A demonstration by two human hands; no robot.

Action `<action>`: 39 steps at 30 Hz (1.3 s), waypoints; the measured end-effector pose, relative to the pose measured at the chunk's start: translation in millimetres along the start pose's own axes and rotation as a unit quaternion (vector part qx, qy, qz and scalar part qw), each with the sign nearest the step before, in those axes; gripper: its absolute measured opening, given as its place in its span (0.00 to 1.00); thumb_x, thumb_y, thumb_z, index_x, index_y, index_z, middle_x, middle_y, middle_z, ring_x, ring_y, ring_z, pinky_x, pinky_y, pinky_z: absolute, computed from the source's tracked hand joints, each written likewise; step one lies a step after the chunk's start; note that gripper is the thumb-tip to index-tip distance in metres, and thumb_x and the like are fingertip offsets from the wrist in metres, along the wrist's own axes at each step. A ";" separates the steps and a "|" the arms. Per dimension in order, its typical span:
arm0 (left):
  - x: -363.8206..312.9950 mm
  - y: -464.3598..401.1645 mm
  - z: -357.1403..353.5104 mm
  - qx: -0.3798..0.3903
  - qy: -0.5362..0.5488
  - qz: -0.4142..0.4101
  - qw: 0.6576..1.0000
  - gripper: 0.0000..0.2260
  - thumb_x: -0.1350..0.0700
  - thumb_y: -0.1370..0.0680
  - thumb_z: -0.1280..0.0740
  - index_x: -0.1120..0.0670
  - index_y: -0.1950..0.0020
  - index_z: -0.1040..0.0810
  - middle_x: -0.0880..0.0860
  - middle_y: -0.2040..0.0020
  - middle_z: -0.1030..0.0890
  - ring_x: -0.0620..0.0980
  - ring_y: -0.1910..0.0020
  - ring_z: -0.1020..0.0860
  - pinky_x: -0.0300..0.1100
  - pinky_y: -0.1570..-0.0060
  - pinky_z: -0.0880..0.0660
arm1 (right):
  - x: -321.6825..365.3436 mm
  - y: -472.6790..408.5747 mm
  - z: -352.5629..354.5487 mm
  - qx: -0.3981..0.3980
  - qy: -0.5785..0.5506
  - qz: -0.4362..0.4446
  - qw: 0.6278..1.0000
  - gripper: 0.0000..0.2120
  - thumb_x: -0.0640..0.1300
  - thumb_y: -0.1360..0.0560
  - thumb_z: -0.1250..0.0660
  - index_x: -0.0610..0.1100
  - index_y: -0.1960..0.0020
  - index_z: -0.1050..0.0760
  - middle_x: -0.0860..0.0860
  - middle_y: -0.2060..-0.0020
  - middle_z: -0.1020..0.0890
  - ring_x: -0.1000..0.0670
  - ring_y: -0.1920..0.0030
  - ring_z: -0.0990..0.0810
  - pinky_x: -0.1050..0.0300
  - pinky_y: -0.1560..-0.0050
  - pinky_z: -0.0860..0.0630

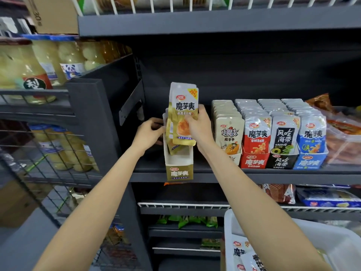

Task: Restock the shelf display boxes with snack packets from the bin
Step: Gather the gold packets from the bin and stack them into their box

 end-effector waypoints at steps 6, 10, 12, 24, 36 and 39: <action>-5.9 3.4 -0.3 -0.021 -0.006 -0.022 1.000 0.12 0.58 0.25 0.30 0.53 0.44 0.26 0.48 0.52 0.23 0.45 0.57 0.21 0.36 0.69 0.22 | -3.6 -4.6 2.3 0.010 0.190 0.076 0.979 0.15 0.43 0.28 0.29 0.39 0.43 0.21 0.46 0.42 0.24 0.46 0.43 0.25 0.56 0.42 0.29; -8.6 1.8 0.3 -0.028 -0.041 -0.040 0.998 0.14 0.60 0.25 0.30 0.57 0.39 0.24 0.49 0.49 0.22 0.43 0.58 0.21 0.36 0.67 0.21 | 3.8 -5.0 -6.2 0.048 0.291 0.111 0.949 0.14 0.48 0.28 0.28 0.43 0.45 0.19 0.48 0.48 0.21 0.48 0.49 0.23 0.57 0.54 0.30; -8.9 1.1 -0.1 -0.027 -0.041 -0.040 0.998 0.16 0.60 0.25 0.31 0.58 0.38 0.25 0.50 0.48 0.22 0.43 0.58 0.21 0.35 0.67 0.21 | 7.0 -8.6 -5.5 0.066 0.314 0.112 0.940 0.12 0.48 0.28 0.29 0.45 0.46 0.19 0.48 0.52 0.18 0.47 0.51 0.21 0.58 0.56 0.30; -15.4 3.8 -4.7 -0.023 -0.055 -0.045 0.997 0.17 0.59 0.25 0.30 0.57 0.37 0.25 0.49 0.49 0.23 0.43 0.59 0.22 0.38 0.65 0.21 | 8.6 -28.4 3.1 -0.010 0.386 0.092 0.918 0.11 0.38 0.26 0.36 0.43 0.43 0.29 0.43 0.51 0.20 0.40 0.49 0.22 0.53 0.57 0.29; -26.0 1.9 -4.6 -0.039 -0.110 -0.067 0.991 0.17 0.58 0.25 0.30 0.55 0.38 0.25 0.50 0.47 0.21 0.47 0.56 0.20 0.40 0.64 0.20 | 11.0 -34.3 -10.1 -0.033 0.460 0.155 0.874 0.16 0.38 0.24 0.35 0.40 0.37 0.31 0.42 0.39 0.30 0.41 0.48 0.22 0.52 0.57 0.27; -30.1 3.6 -4.2 -0.050 -0.143 -0.077 0.985 0.17 0.55 0.25 0.30 0.55 0.38 0.25 0.52 0.45 0.20 0.48 0.53 0.21 0.46 0.57 0.20 | 13.0 -30.4 -11.4 -0.037 0.455 0.156 0.876 0.18 0.37 0.24 0.36 0.40 0.35 0.33 0.41 0.34 0.35 0.43 0.46 0.24 0.56 0.58 0.30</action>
Point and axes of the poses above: each hand's wrist, its own y-axis away from the middle knuckle, its own z-axis out of the back of the hand, x = y × z, the point moved 8 cm from there along -y, towards the middle knuckle
